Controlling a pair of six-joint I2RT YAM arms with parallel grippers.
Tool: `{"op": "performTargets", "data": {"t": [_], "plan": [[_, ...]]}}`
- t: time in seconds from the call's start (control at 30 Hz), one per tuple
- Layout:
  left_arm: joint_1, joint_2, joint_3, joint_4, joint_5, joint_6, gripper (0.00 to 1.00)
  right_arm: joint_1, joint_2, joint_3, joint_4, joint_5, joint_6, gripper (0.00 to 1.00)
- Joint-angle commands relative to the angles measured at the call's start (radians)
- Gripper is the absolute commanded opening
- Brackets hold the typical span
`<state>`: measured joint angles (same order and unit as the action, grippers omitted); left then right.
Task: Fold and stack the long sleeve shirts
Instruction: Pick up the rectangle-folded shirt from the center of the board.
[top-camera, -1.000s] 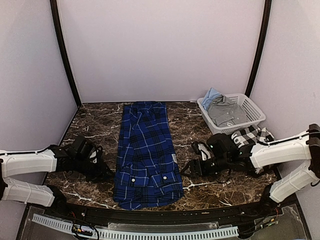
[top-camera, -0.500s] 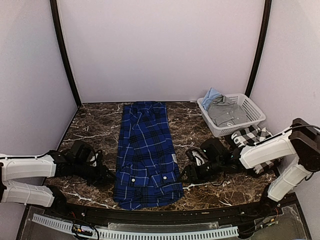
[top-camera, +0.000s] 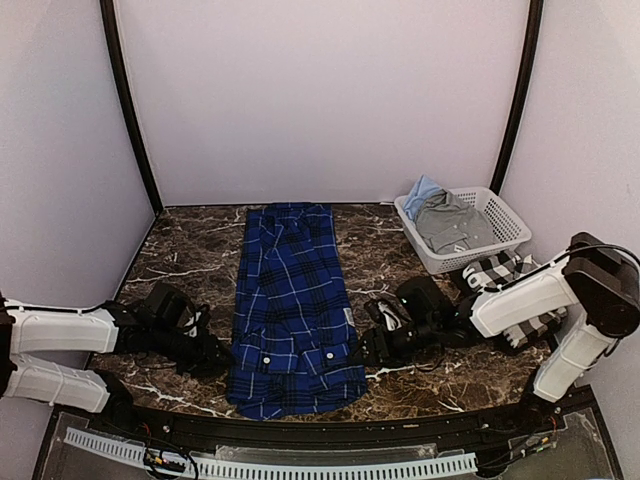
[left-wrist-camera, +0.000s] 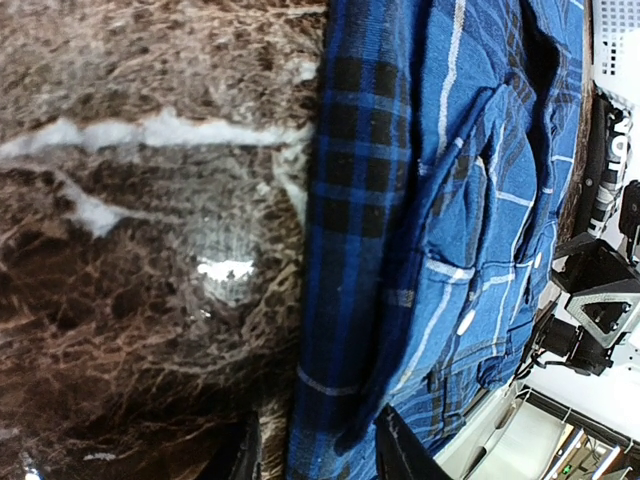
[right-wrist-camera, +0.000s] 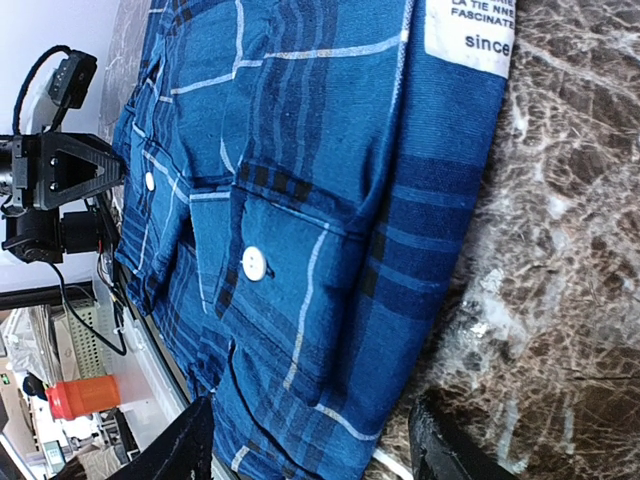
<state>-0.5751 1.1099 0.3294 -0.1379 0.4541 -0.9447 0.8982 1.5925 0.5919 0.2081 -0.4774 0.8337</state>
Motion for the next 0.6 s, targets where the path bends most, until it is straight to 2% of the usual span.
{"op": "performTargets", "data": {"t": [0.0, 0.27, 0.57], "plan": [[-0.011, 0.033, 0.017, -0.004, 0.027, 0.024, 0.38, -0.009, 0.043, 0.011, -0.020, -0.022, 0.028, 0.63], [-0.020, 0.072, 0.054, -0.018, 0.045, 0.032, 0.38, -0.028, 0.059, 0.016, -0.060, -0.050, 0.040, 0.61], [-0.020, 0.159, 0.116, -0.054, 0.044, 0.075, 0.38, -0.032, 0.112, 0.035, -0.020, -0.069, 0.049, 0.54]]}}
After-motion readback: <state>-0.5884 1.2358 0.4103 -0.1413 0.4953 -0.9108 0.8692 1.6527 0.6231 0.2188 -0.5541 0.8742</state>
